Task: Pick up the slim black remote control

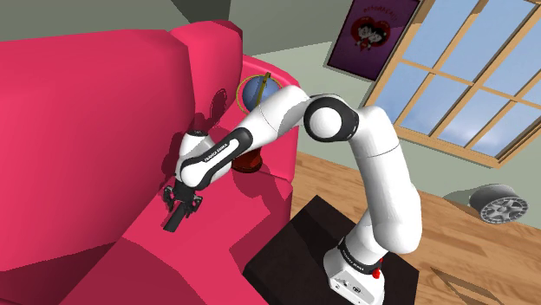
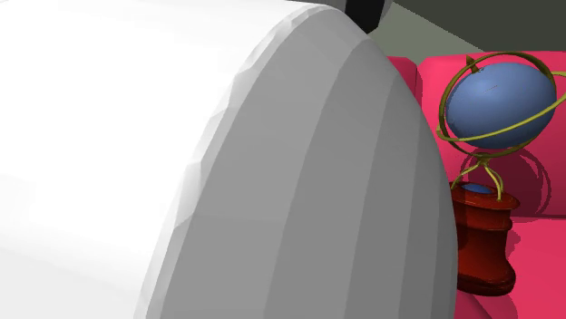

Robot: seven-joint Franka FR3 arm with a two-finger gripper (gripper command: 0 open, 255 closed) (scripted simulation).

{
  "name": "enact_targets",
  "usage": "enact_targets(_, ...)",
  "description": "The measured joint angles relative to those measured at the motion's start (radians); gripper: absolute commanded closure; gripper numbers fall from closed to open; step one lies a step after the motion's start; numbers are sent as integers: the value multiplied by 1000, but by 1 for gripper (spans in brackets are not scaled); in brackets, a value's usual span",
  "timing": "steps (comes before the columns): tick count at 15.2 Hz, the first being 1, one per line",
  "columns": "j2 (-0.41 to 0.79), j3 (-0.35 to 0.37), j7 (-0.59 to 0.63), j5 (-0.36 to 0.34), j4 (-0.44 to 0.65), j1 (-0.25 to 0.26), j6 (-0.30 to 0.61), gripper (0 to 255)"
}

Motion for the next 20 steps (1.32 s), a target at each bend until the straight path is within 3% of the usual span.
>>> enact_targets(11,-12,2,0,1,-4,-2,-7,255)
enact_targets(20,-113,16,9,13,-41,-16,-71,255)
